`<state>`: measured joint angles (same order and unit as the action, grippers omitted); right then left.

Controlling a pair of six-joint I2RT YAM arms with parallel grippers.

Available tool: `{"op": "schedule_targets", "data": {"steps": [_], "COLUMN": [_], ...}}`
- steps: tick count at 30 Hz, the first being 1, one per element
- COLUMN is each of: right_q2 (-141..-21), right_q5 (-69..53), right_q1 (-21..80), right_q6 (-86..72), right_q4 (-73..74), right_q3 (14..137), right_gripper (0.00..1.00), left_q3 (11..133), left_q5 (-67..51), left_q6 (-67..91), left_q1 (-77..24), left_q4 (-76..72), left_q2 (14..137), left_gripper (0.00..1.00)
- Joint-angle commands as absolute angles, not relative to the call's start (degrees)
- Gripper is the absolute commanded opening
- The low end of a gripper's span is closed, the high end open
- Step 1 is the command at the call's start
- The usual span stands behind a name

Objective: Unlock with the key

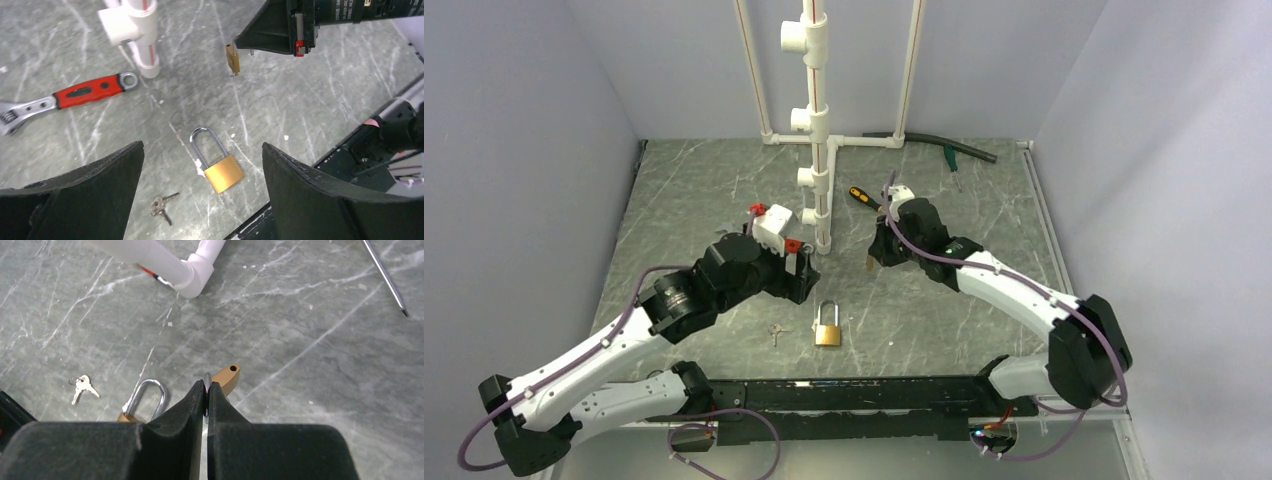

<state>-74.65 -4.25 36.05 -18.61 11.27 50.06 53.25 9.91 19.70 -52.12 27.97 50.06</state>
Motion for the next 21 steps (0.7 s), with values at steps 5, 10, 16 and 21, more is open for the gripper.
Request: {"op": "schedule_targets", "data": {"steps": [5,10,16,21], "right_q2": [-84.73,-91.64,-93.06,-93.37], "right_q5": [-13.77,-25.16,-25.16,-22.94], "right_q1": [32.21,27.93,23.61,23.38], "right_q6": [-23.72,-28.93,-30.36,-29.58], "right_q4": [-5.53,-11.68,-10.45,-7.03], "right_q3": [53.74,53.45,50.47,48.99], "right_gripper": [0.00,0.00,0.00,0.00], "left_q3": [61.50,59.58,59.13,59.49], "left_q5": [23.78,29.65,30.37,29.70], "left_q6": [22.17,20.86,21.43,21.26], "left_q1": [-52.45,-52.39,-52.35,-52.31], "left_q4": [46.14,48.06,48.88,49.16], "left_q2": [49.59,47.22,45.89,46.20], "left_gripper": [0.91,0.92,0.91,0.90]}}
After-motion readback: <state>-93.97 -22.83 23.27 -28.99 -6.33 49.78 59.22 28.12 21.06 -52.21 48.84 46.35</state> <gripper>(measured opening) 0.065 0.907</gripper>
